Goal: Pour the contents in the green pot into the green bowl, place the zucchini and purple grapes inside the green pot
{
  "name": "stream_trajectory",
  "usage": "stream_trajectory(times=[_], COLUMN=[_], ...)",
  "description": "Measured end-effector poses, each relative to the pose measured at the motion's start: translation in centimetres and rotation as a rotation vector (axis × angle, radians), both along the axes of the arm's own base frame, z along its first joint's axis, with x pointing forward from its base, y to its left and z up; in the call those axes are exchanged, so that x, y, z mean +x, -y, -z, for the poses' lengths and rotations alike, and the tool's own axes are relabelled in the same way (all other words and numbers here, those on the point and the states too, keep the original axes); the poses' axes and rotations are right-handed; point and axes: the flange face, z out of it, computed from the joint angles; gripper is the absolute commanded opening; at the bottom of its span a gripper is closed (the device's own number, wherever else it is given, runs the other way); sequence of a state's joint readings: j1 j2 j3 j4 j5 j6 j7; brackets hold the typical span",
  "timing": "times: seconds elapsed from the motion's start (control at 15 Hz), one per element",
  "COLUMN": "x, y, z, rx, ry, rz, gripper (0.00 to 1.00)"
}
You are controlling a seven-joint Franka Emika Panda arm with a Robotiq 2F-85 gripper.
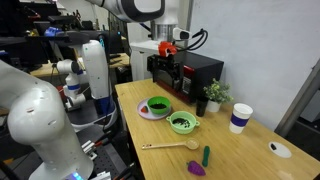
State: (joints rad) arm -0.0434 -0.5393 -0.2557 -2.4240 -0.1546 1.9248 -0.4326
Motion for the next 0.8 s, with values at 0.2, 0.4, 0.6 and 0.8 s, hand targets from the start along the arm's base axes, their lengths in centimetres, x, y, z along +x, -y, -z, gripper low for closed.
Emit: stream_trajectory(times=[0.2, 0.4, 0.6, 0.8], x=[-0.4, -1.0, -1.2, -0.8], y=[1.2, 2.4, 2.5, 1.8], z=[2.2, 5.5, 8.8, 12.1], rx=[-0.042, -0.088, -0.115, -0.125], ry=[-0.019, -0.041, -0.049, -0.040], rz=[0.108, 0.237, 0.368, 0.516], gripper=[1.00, 1.00, 1.00, 1.00])
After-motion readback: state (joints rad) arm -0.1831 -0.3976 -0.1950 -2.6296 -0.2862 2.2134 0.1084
